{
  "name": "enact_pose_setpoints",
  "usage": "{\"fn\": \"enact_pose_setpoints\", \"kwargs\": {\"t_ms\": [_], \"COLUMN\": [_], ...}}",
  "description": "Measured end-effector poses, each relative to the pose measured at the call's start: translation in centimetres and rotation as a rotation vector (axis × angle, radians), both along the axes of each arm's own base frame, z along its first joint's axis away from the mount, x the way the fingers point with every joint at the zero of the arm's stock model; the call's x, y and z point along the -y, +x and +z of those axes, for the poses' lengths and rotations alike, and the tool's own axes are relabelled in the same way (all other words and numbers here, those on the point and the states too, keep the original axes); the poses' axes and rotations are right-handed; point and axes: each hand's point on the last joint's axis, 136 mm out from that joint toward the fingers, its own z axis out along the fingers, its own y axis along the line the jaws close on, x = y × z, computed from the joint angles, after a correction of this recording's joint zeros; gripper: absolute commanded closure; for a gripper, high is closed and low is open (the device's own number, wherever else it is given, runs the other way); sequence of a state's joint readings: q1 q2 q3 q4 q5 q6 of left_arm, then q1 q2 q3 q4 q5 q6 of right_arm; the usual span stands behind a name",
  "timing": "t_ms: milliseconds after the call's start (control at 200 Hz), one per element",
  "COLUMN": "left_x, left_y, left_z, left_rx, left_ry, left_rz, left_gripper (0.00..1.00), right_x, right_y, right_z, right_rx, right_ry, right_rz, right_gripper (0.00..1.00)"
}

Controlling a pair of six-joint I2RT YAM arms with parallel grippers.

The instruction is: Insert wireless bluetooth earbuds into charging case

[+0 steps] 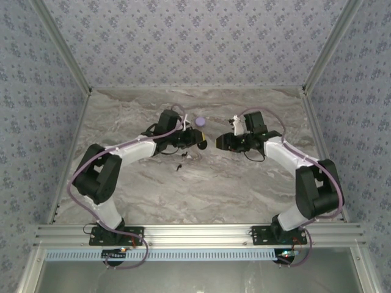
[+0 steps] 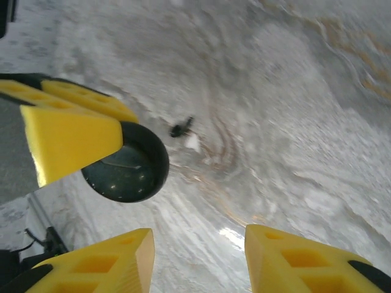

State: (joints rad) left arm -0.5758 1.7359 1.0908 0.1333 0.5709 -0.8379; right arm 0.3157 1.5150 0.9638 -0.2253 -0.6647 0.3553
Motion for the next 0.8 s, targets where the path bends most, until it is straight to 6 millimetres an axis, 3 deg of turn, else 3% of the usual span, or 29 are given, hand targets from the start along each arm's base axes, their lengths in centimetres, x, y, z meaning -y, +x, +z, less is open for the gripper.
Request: {"fn": "enact_pose_setpoints", "kwargs": {"t_ms": [140, 265, 800], "left_x": [0.3, 0.6, 1.3], "left_y": [0.1, 0.0, -1.0], "left_z": [4.7, 7.2, 9.1], "left_rx": [0.086, 0.129, 0.137], "left_ry": [-0.076, -0.122, -0.194], "left_rz": [-0.031, -0.058, -0.126], "left_gripper": [0.79, 0.78, 0.78], "right_x": [-0.7, -1.4, -2.7], "right_y": [-0.4, -0.8, -1.3], "right_z": [2.8, 4.1, 7.7], "right_rx": [0.088, 0.125, 0.215], "right_ry": [0.074, 0.13, 0.273], "right_rz": [0.073, 0.127, 0.245], "right_gripper": [0.47, 0.45, 0.42]}}
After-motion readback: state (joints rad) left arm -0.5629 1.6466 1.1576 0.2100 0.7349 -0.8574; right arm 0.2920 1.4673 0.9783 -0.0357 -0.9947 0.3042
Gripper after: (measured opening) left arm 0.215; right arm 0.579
